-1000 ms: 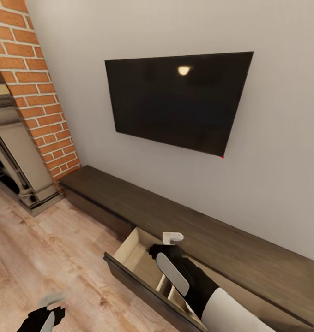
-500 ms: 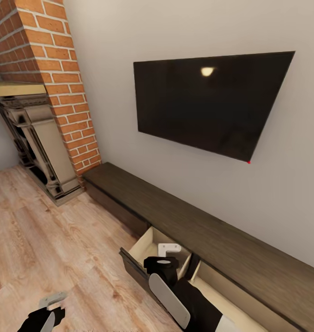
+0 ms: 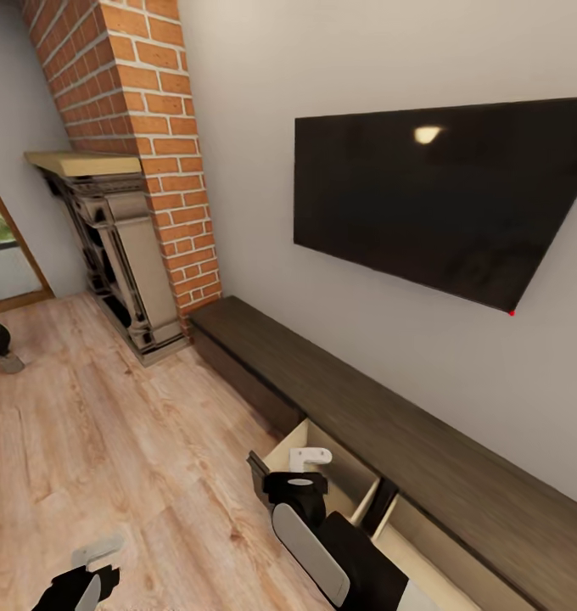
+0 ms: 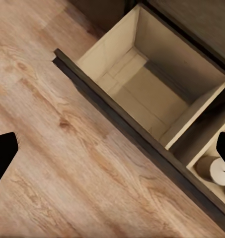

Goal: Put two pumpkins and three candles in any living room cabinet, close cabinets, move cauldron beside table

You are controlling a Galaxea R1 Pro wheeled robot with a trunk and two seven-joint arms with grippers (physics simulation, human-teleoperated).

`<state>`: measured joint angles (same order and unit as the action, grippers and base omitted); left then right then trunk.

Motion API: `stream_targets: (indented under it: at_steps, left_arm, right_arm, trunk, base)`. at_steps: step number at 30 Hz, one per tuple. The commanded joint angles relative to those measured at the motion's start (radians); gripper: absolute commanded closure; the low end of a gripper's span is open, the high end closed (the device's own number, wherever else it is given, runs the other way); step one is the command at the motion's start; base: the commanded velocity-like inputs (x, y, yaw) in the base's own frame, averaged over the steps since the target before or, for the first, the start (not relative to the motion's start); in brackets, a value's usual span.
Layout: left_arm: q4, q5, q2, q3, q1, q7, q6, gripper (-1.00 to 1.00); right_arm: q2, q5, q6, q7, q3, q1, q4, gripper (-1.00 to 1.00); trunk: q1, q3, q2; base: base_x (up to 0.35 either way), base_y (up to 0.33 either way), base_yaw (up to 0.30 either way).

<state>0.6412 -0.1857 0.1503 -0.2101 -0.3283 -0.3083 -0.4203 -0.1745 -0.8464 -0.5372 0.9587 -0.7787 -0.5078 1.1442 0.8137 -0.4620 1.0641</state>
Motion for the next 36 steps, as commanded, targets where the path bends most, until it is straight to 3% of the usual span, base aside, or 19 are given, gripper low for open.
stream_targets:
  at_steps: [1,9,36]
  left_arm:
    - [0.0,0.0,0.0,0.0,0.0,0.0,0.0,-1.0]
    - [-0.015,0.001,-0.001,0.001,0.0,0.0,0.023,-1.0]
    - [-0.024,0.002,-0.002,0.002,0.0,0.0,0.028,-1.0]
  right_arm:
    - [0.0,0.0,-0.002,0.0,0.0,0.0,0.0,-1.0]
    - [0.0,0.001,-0.033,0.0,0.001,0.0,-0.005,-1.0]
    - [0.0,0.003,-0.033,0.002,-0.001,0.0,-0.011,-1.0]
  trunk:
    - [0.0,0.001,0.0]
    - [0.0,0.01,0.0]
    - [0.0,0.029,0.0]
  base:
    - [-0.024,0.014,0.243]
    - [-0.029,0.019,0.24]
    - [-0.02,0.009,0.259]
